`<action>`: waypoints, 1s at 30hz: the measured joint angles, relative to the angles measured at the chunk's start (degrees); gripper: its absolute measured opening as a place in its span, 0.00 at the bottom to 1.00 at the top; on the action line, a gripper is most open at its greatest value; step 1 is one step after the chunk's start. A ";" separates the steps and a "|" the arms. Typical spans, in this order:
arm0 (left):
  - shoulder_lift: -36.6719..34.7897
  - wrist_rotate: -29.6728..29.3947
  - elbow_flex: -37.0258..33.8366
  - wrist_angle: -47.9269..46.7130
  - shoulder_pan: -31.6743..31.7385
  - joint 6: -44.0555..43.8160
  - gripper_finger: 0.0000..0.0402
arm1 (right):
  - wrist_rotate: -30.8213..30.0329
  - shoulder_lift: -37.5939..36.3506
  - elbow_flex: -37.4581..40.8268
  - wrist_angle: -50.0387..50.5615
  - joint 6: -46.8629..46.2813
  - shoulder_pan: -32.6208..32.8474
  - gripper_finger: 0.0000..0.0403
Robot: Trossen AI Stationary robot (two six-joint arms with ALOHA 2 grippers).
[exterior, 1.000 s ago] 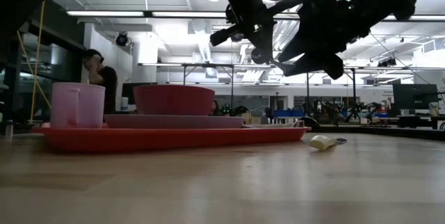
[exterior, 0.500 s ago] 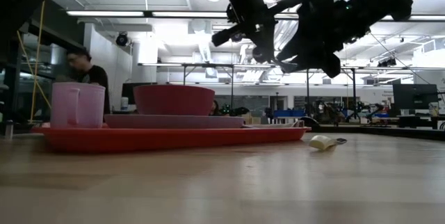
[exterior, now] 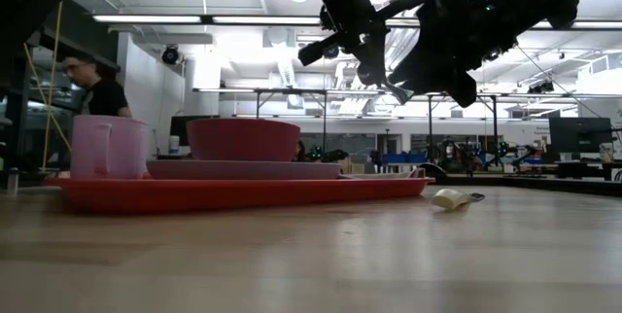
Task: Set up tray
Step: Put the blue spoon on top of the brown table napkin to the left of the blue fork on the red serving tray
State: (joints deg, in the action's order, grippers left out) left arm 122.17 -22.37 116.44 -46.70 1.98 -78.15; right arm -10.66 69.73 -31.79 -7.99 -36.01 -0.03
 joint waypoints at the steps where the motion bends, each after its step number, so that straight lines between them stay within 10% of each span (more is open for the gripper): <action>1: 0.00 0.00 0.00 0.15 0.00 0.36 0.02 | 0.08 0.00 0.00 0.09 -0.02 0.00 0.23; 30: -0.02 3.93 0.30 2.11 2.89 7.82 0.02 | -4.93 -1.42 0.00 3.12 -1.16 -0.02 0.27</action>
State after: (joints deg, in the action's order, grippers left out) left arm 122.15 -18.44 116.74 -44.59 4.87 -70.32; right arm -15.59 68.31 -31.79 -4.87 -37.17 -0.05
